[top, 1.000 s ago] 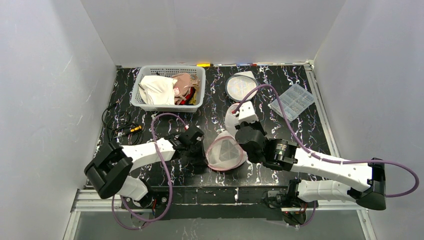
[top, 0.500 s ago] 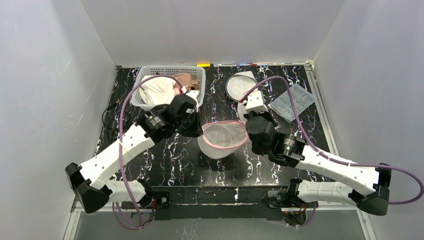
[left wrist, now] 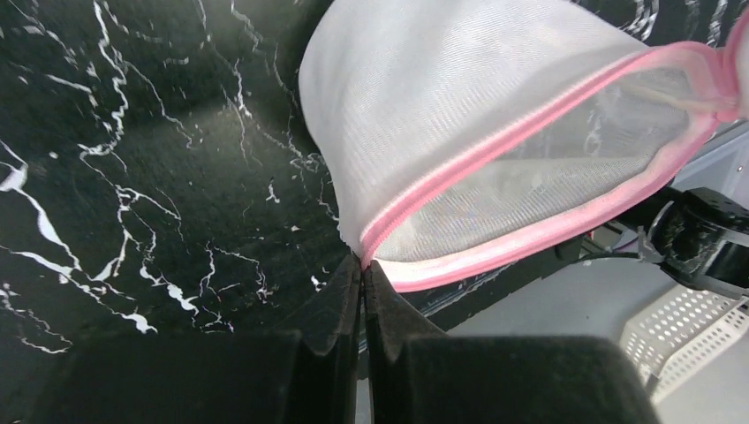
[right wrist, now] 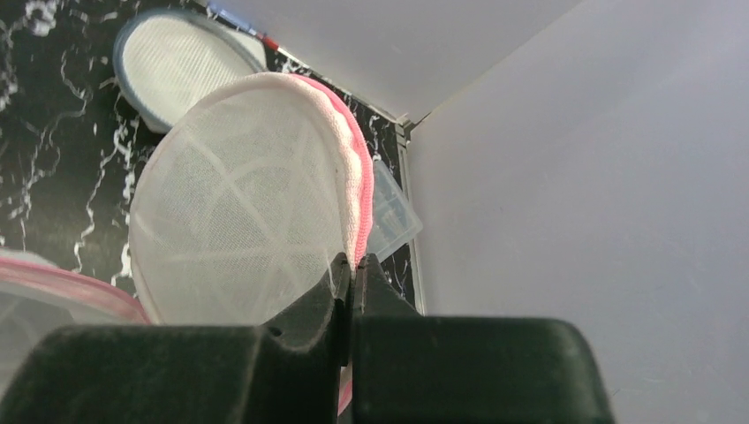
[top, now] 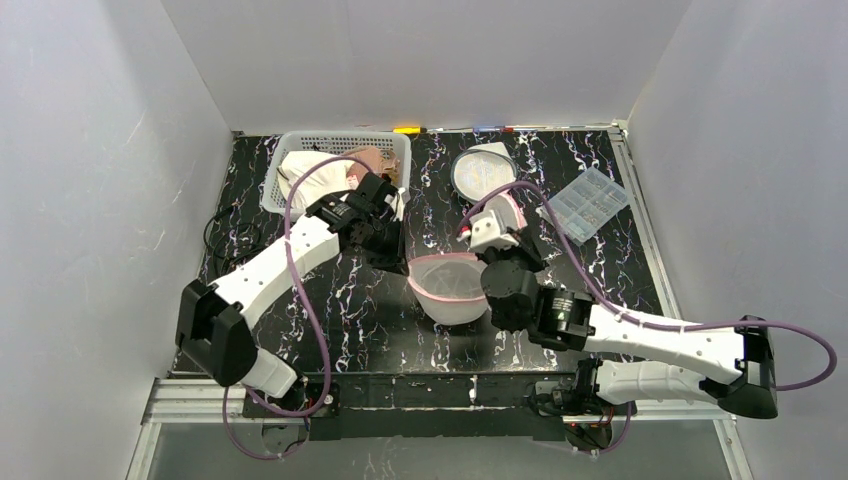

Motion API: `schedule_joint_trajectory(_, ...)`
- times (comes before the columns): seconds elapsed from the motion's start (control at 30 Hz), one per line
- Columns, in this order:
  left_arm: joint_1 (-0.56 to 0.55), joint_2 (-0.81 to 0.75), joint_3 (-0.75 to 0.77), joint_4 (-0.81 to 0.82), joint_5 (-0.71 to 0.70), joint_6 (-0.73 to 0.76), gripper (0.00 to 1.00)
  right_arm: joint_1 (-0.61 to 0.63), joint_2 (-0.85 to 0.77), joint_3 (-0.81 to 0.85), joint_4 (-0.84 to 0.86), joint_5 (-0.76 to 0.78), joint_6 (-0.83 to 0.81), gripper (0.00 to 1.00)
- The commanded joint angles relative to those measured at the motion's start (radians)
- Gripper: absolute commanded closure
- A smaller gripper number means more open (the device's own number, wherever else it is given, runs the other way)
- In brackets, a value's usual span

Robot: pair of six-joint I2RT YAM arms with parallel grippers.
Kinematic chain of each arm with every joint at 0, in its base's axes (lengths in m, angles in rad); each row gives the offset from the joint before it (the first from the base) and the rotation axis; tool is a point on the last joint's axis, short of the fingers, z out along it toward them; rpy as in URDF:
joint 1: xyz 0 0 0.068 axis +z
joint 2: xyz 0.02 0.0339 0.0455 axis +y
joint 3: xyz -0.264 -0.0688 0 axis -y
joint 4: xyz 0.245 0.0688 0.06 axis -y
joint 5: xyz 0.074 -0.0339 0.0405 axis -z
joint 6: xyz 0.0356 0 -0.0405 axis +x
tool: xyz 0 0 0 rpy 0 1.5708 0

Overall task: Unzip the laundry bag and remove the bra
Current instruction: Adjust the laundry bag at the center of the board.

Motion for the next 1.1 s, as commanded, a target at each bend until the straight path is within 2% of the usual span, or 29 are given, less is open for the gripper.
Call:
schedule_joint_trajectory(0.0,0.041,0.010,-0.062,0.086,0.153,-0.011,1.00,0.044,-0.023,-0.091,0.137,-0.010,0.002,0.99)
schedule_joint_trajectory(0.17,0.063,0.045,-0.064,0.105,0.197,-0.014,1.00,0.106,0.011,-0.206,0.399,-0.024,-0.095,0.99)
schedule_joint_trajectory(0.43,0.068,0.044,-0.043,0.104,0.260,-0.019,1.00,0.173,0.110,-0.355,0.900,0.007,-0.341,0.99)
schedule_joint_trajectory(0.53,0.068,0.040,-0.064,0.113,0.272,-0.024,1.00,0.176,0.159,-0.343,0.955,0.026,-0.394,0.99)
schedule_joint_trajectory(0.6,0.067,0.030,-0.079,0.103,0.231,-0.017,1.00,0.176,0.180,-0.302,0.880,0.050,-0.360,0.99)
schedule_joint_trajectory(0.63,0.068,0.024,-0.083,0.089,0.211,-0.011,1.00,0.171,0.170,-0.273,0.778,0.035,-0.279,0.99)
schedule_joint_trajectory(0.67,0.068,0.018,-0.082,0.072,0.184,0.002,1.00,0.159,0.141,-0.219,0.557,-0.016,-0.118,0.99)
schedule_joint_trajectory(0.7,0.068,0.013,-0.079,0.053,0.156,0.014,1.00,0.108,0.109,-0.143,0.158,-0.134,0.233,0.99)
schedule_joint_trajectory(0.73,0.068,0.008,-0.073,0.031,0.124,0.026,1.00,0.023,0.089,-0.078,-0.021,-0.277,0.403,0.99)
schedule_joint_trajectory(0.77,0.068,-0.001,-0.067,0.008,0.093,0.045,1.00,-0.057,0.066,-0.051,-0.087,-0.505,0.486,0.99)
schedule_joint_trajectory(0.83,0.068,-0.012,-0.061,-0.027,0.047,0.062,1.00,-0.160,0.037,-0.037,-0.121,-0.706,0.571,0.99)
schedule_joint_trajectory(0.97,0.068,-0.066,-0.056,-0.060,-0.012,0.069,1.00,-0.243,-0.011,-0.029,-0.146,-0.868,0.687,0.99)
schedule_joint_trajectory(1.07,0.068,-0.103,-0.044,-0.086,-0.035,0.078,1.00,-0.258,-0.074,-0.107,-0.110,-0.919,0.792,0.99)
